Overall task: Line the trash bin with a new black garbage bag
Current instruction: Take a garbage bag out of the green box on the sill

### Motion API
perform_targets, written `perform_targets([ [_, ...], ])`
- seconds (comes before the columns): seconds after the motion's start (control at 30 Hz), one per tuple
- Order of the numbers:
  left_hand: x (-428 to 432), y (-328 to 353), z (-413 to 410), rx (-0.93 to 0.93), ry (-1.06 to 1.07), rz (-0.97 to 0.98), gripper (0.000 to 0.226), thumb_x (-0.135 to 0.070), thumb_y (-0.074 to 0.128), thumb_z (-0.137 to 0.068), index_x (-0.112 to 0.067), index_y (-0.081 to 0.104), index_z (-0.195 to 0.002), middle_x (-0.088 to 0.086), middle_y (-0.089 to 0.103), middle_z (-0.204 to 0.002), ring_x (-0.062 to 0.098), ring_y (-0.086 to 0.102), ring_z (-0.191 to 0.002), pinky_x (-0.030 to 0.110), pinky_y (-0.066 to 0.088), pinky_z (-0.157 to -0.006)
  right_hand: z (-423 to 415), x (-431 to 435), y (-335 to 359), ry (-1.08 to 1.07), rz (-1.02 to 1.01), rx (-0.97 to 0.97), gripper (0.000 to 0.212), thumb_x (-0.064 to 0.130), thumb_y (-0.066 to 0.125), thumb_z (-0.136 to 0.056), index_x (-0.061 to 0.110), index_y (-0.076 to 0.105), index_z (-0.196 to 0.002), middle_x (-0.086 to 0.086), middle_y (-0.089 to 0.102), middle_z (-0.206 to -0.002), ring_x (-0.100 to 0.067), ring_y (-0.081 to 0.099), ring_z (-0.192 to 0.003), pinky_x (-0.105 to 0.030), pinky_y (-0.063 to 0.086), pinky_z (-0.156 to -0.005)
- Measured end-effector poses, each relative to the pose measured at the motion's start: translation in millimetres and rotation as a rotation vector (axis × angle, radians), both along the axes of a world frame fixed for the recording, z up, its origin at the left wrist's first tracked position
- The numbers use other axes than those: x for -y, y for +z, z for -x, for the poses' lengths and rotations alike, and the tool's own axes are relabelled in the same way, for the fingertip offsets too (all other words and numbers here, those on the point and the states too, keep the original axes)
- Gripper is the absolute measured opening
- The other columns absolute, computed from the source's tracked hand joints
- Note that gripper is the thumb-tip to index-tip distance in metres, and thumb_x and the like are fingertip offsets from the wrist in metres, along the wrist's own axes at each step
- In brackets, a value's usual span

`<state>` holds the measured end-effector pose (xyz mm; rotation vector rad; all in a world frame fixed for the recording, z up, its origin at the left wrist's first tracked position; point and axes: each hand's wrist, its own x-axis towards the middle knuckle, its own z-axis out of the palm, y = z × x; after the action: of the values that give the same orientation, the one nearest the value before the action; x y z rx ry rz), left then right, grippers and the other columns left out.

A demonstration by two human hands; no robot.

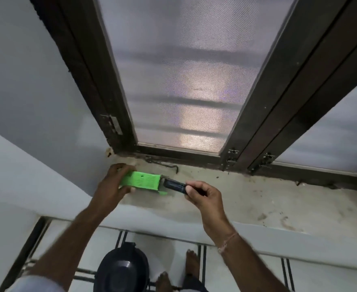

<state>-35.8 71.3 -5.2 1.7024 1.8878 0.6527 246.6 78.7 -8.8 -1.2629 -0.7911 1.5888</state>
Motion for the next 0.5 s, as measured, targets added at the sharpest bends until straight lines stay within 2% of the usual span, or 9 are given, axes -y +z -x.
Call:
perform_targets([
  [0.17, -6, -27, 1, -0.034, -0.026, 0.030, 0.069, -0.005, 0.077, -0.082, -0.025, 0.055, -0.145, 0.008, 0.031, -0.163, 0.034, 0.045, -0.141, 0.040, 0.046, -0.108, -10, 1, 2, -0.040, -0.011, 0.017, 0.014, -0.003, 0.073, -0.090, 0.007, 0.079, -0.099, -0.007, 0.081, -0.100, -0.019, 0.076, -0.095, -0.025, 0.060, -0.083],
  [0.23, -1, -27, -3, -0.273, -0.017, -0.040, 0.089, -0.014, 0.087, -0.073, -0.024, 0.047, -0.151, 0.017, 0.023, -0.166, 0.041, 0.034, -0.147, 0.053, 0.038, -0.113, -8, 0, 6, -0.049, -0.011, 0.010, 0.015, -0.002, 0.075, -0.090, 0.012, 0.080, -0.093, -0.006, 0.081, -0.096, -0.018, 0.076, -0.093, -0.025, 0.060, -0.083],
  [0.27, 4, -24, -9, -0.419, 0.044, -0.107, 0.096, -0.026, 0.091, -0.067, -0.021, 0.046, -0.152, 0.021, 0.028, -0.163, 0.045, 0.034, -0.145, 0.058, 0.034, -0.112, -6, 0, 8, -0.053, -0.011, 0.003, 0.017, -0.002, 0.075, -0.089, 0.014, 0.081, -0.089, -0.005, 0.080, -0.093, -0.018, 0.075, -0.091, -0.025, 0.060, -0.082],
  [0.3, 11, -18, -19, -0.464, 0.133, -0.165, 0.096, -0.037, 0.089, -0.066, -0.016, 0.048, -0.150, 0.022, 0.037, -0.158, 0.046, 0.039, -0.140, 0.059, 0.034, -0.106, -4, 0, 11, -0.058, -0.011, -0.005, 0.017, -0.001, 0.076, -0.089, 0.015, 0.081, -0.087, -0.004, 0.080, -0.091, -0.017, 0.075, -0.089, -0.024, 0.060, -0.081],
  [0.33, 20, -10, -36, -0.402, 0.210, -0.236, 0.086, -0.043, 0.084, -0.072, -0.014, 0.051, -0.145, 0.019, 0.047, -0.149, 0.043, 0.045, -0.132, 0.056, 0.038, -0.101, 0, 0, 13, -0.060, -0.010, -0.014, 0.017, -0.001, 0.076, -0.089, 0.016, 0.081, -0.086, -0.004, 0.079, -0.089, -0.017, 0.075, -0.088, -0.024, 0.060, -0.081],
  [0.37, 30, -2, -57, -0.244, 0.258, -0.296, 0.065, -0.042, 0.076, -0.082, -0.018, 0.053, -0.138, 0.011, 0.055, -0.139, 0.034, 0.052, -0.125, 0.051, 0.042, -0.097, 4, 0, 16, -0.058, -0.008, -0.024, 0.017, -0.001, 0.076, -0.088, 0.015, 0.080, -0.085, -0.004, 0.079, -0.087, -0.018, 0.074, -0.087, -0.025, 0.060, -0.081],
  [0.4, 35, 7, -79, 0.008, 0.281, -0.289, 0.044, -0.040, 0.068, -0.092, -0.026, 0.056, -0.132, 0.000, 0.061, -0.129, 0.022, 0.057, -0.118, 0.040, 0.048, -0.094, 9, 1, 18, -0.054, -0.007, -0.031, 0.017, -0.001, 0.076, -0.088, 0.015, 0.080, -0.085, -0.005, 0.078, -0.086, -0.018, 0.073, -0.087, -0.025, 0.061, -0.081],
  [0.47, 39, 26, -117, 0.540, 0.287, -0.082, 0.019, -0.038, 0.058, -0.100, -0.039, 0.063, -0.118, -0.018, 0.071, -0.113, 0.006, 0.065, -0.107, 0.024, 0.056, -0.085, 22, 4, 24, -0.034, -0.003, -0.039, 0.016, -0.001, 0.075, -0.089, 0.014, 0.079, -0.084, -0.007, 0.078, -0.086, -0.020, 0.073, -0.088, -0.027, 0.061, -0.082],
  [0.5, 38, 31, -129, 0.732, 0.314, -0.003, 0.018, -0.038, 0.056, -0.101, -0.034, 0.068, -0.114, -0.015, 0.075, -0.107, 0.010, 0.069, -0.104, 0.026, 0.058, -0.084, 27, 5, 27, -0.022, -0.005, -0.041, 0.016, -0.001, 0.075, -0.089, 0.014, 0.078, -0.083, -0.009, 0.078, -0.087, -0.022, 0.074, -0.088, -0.028, 0.061, -0.082],
])
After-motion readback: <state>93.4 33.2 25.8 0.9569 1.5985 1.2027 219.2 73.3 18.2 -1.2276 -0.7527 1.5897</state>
